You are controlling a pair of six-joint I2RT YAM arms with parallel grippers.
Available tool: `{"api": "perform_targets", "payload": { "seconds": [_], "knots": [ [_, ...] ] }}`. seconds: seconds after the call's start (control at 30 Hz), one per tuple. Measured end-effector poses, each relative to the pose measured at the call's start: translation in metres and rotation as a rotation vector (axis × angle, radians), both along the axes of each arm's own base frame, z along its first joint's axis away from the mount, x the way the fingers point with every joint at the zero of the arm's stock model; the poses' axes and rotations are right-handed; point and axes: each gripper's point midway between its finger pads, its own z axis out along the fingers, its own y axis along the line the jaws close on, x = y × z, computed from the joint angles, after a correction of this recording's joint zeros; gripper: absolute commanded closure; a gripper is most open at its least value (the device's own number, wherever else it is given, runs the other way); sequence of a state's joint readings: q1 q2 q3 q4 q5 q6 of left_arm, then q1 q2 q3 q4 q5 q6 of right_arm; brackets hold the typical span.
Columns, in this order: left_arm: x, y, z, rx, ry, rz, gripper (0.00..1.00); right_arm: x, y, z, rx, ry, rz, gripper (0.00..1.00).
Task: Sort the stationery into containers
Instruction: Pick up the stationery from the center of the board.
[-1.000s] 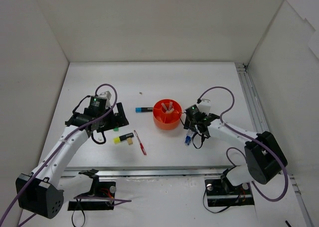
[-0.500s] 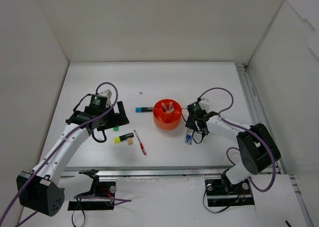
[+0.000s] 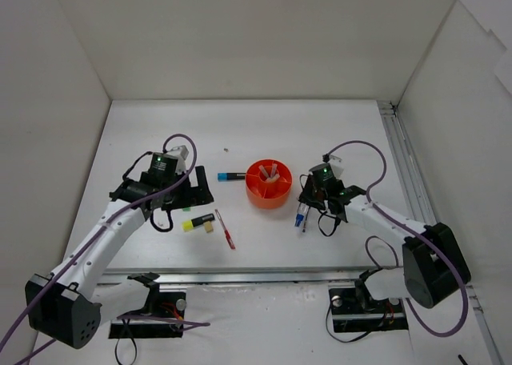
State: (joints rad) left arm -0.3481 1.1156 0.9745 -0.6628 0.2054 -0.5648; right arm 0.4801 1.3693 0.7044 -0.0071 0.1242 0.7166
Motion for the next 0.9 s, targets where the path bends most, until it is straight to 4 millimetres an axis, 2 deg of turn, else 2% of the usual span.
{"api": "perform_targets", "payload": {
  "seconds": [0.17, 0.23, 0.3, 0.47, 0.53, 0.6, 0.7, 0.83, 0.9],
  "knots": [
    [-0.01, -0.024, 0.009, -0.025, -0.044, -0.125, 0.0, -0.003, 0.002, 0.022, 0.08, -0.049, 0.001, 1.0],
    [-0.017, -0.042, 0.017, -0.048, -0.081, -0.214, 0.0, -0.006, 0.004, 0.03, 0.114, -0.063, 0.004, 1.0],
    [-0.027, -0.062, 0.025, -0.068, -0.13, -0.321, 0.0, -0.009, 0.009, 0.038, 0.158, -0.074, 0.007, 1.0],
    [-0.067, -0.125, 0.042, -0.094, -0.234, -0.625, 0.0, -0.019, 0.018, 0.057, 0.279, -0.094, -0.006, 1.0],
    [-0.073, -0.146, 0.047, -0.074, -0.258, -0.696, 0.0, -0.022, 0.021, 0.061, 0.324, -0.097, -0.023, 1.0],
    [-0.07, -0.168, 0.049, -0.04, -0.271, -0.733, 0.0, -0.026, 0.023, 0.064, 0.376, -0.098, -0.044, 1.0],
    [-0.054, -0.193, 0.043, 0.018, -0.291, -0.736, 0.0, -0.029, 0.029, 0.066, 0.478, -0.11, -0.081, 1.0],
    [-0.039, -0.197, 0.026, 0.093, -0.306, -0.703, 0.0, -0.035, 0.04, 0.064, 0.658, -0.092, -0.145, 1.0],
    [-0.034, -0.197, 0.026, 0.107, -0.337, -0.689, 0.0, -0.035, 0.044, 0.067, 0.737, -0.07, -0.18, 1.0]
  ]
}}
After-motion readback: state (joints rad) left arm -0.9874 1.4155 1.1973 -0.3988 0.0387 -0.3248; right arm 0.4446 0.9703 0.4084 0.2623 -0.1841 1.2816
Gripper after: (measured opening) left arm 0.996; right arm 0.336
